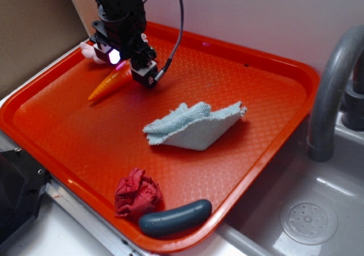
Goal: Grab the carrot.
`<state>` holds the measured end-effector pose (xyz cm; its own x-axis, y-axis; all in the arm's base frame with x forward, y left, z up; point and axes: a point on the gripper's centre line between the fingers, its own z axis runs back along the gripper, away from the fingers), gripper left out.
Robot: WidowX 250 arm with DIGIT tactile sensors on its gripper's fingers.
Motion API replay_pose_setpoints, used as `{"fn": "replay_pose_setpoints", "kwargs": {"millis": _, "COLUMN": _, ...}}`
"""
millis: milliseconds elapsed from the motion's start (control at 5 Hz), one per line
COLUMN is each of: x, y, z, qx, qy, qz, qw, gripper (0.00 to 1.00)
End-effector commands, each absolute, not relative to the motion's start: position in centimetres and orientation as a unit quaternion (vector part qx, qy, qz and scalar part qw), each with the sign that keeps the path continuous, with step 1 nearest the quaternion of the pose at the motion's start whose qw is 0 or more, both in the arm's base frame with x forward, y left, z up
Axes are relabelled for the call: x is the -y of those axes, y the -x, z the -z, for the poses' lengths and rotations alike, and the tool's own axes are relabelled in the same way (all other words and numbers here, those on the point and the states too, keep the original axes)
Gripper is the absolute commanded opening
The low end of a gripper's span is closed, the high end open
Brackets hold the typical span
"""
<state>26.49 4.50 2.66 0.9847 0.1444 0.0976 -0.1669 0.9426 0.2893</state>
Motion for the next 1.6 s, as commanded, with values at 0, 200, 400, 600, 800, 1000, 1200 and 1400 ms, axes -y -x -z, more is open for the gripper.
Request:
{"fn": "replay_pose_setpoints", "kwargs": {"millis": 0, "x": -5.0, "y": -25.0, "z": -1.3, "qx": 0.019, "qy": -0.146, "qz": -0.074, "qw": 0.986, "gripper": 0.0}}
{"fn": "replay_pose_setpoints", "kwargs": {"millis": 200, "x": -5.0, "y": -24.4, "z": -1.3, "qx": 0.02, "qy": -0.141, "qz": -0.066, "qw": 0.988, "gripper": 0.0}}
{"fn": "replay_pose_setpoints", "kwargs": {"millis": 400, "x": -4.2, "y": -24.5, "z": -3.3, "qx": 0.022, "qy": -0.14, "qz": -0.059, "qw": 0.988, "gripper": 0.0}}
{"fn": "replay_pose_setpoints", "kwargs": {"millis": 600, "x": -0.9, "y": -24.4, "z": -8.4, "qx": 0.008, "qy": -0.114, "qz": -0.049, "qw": 0.992, "gripper": 0.0}}
{"fn": "replay_pose_setpoints", "kwargs": {"millis": 800, "x": 1.3, "y": -22.7, "z": -12.8, "qx": 0.013, "qy": -0.058, "qz": -0.041, "qw": 0.997, "gripper": 0.0}}
{"fn": "replay_pose_setpoints", "kwargs": {"millis": 1000, "x": 2.6, "y": -21.1, "z": -16.3, "qx": 0.022, "qy": -0.005, "qz": -0.024, "qw": 0.999, "gripper": 0.0}}
{"fn": "replay_pose_setpoints", "kwargs": {"millis": 1200, "x": 3.3, "y": -20.5, "z": -18.8, "qx": 0.019, "qy": 0.032, "qz": -0.033, "qw": 0.999, "gripper": 0.0}}
{"fn": "replay_pose_setpoints", "kwargs": {"millis": 1400, "x": 3.2, "y": -21.1, "z": -18.4, "qx": 0.021, "qy": 0.047, "qz": -0.024, "qw": 0.998, "gripper": 0.0}}
